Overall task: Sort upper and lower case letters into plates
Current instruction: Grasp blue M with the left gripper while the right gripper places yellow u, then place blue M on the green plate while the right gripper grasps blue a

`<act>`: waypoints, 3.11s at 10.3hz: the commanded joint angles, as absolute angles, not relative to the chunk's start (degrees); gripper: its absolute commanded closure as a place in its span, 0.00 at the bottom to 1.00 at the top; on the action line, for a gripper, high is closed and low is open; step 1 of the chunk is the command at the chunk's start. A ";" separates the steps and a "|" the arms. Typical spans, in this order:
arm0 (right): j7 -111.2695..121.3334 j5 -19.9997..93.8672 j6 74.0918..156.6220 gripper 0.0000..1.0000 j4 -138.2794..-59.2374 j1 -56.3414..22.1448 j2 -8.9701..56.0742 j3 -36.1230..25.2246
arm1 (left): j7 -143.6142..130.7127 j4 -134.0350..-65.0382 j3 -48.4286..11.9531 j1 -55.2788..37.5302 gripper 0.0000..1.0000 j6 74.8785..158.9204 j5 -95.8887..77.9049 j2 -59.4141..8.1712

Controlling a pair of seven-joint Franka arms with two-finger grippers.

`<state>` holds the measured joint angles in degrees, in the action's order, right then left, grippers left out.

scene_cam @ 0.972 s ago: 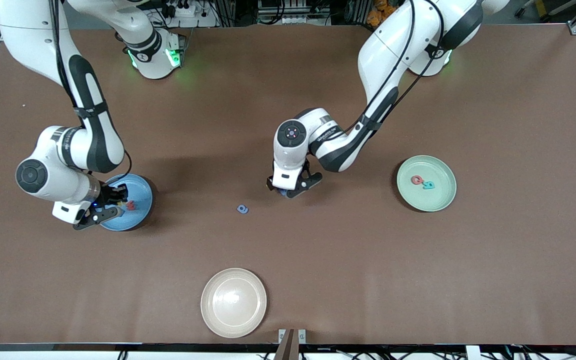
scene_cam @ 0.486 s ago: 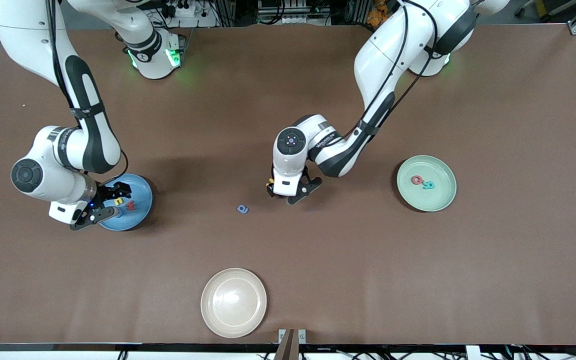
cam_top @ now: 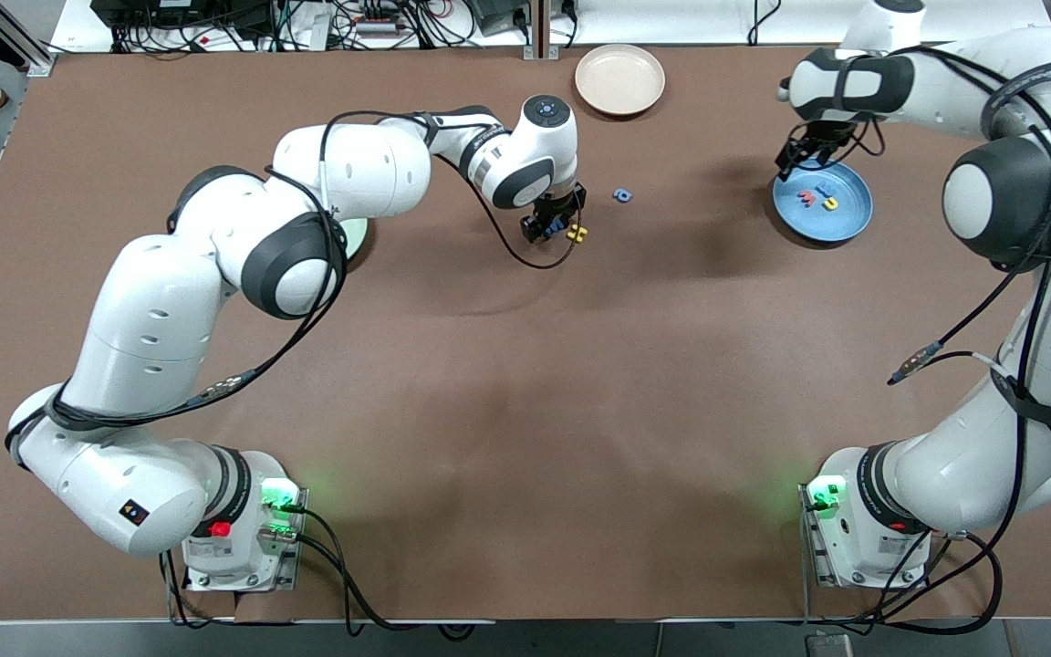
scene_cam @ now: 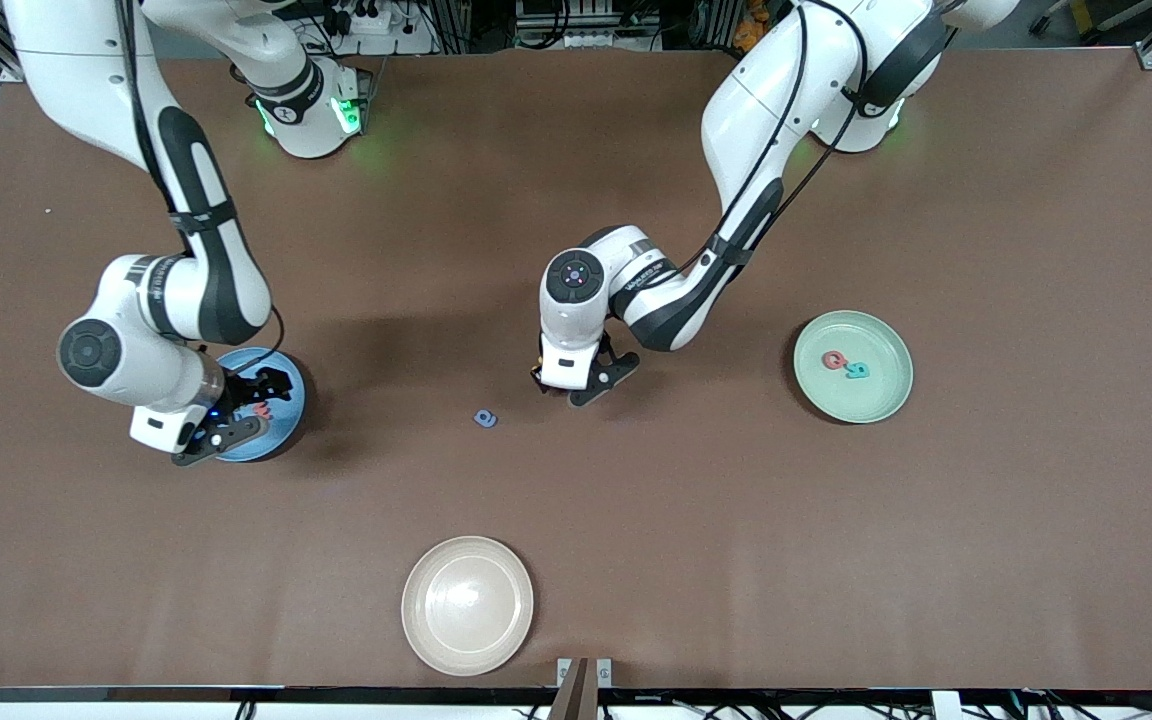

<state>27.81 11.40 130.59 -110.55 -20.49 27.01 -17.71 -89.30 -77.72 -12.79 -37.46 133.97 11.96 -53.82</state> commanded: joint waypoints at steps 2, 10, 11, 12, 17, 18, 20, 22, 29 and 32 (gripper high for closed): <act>21.98 12.74 130.69 0.00 -105.23 -28.02 30.84 -17.93 | -89.12 -76.64 -11.87 -37.97 0.69 133.77 10.55 -55.37; 16.26 12.83 135.96 0.00 -95.80 -37.61 39.64 -14.59 | -81.12 -76.55 -12.92 -33.75 0.73 122.96 7.30 -50.98; 16.26 12.83 135.88 0.00 -95.89 -39.10 40.33 -14.59 | -79.90 -76.55 -12.92 -33.23 0.73 122.18 7.21 -50.54; 16.26 12.83 135.97 0.00 -95.89 -39.89 40.86 -14.59 | -75.19 -76.64 -13.01 -31.31 0.73 119.04 7.03 -49.49; 15.21 14.14 139.39 0.00 -95.19 -41.66 43.33 -14.07 | -51.55 -81.36 -13.10 -20.51 0.75 103.11 4.83 -39.92; 15.21 15.72 139.57 0.00 -94.75 -41.66 43.85 -13.28 | -46.37 -86.52 -13.10 -17.61 0.75 103.44 5.18 -36.07; 15.12 17.92 139.48 0.00 -92.38 -41.75 45.08 -13.10 | -34.17 -96.27 -13.18 -10.58 0.74 105.89 5.19 -29.13; 14.51 17.93 139.48 0.00 -91.41 -41.75 45.96 -12.75 | -22.38 -108.57 -13.36 -3.11 0.73 115.79 5.10 -23.58; 12.49 17.75 137.99 0.00 -91.76 -41.57 45.53 -12.66 | -4.22 -128.75 -14.59 10.11 0.69 132.45 4.92 -17.50; 12.57 17.58 137.46 0.00 -92.02 -41.66 45.53 -12.83 | -5.00 -128.24 -15.46 9.49 0.00 132.36 4.48 -17.84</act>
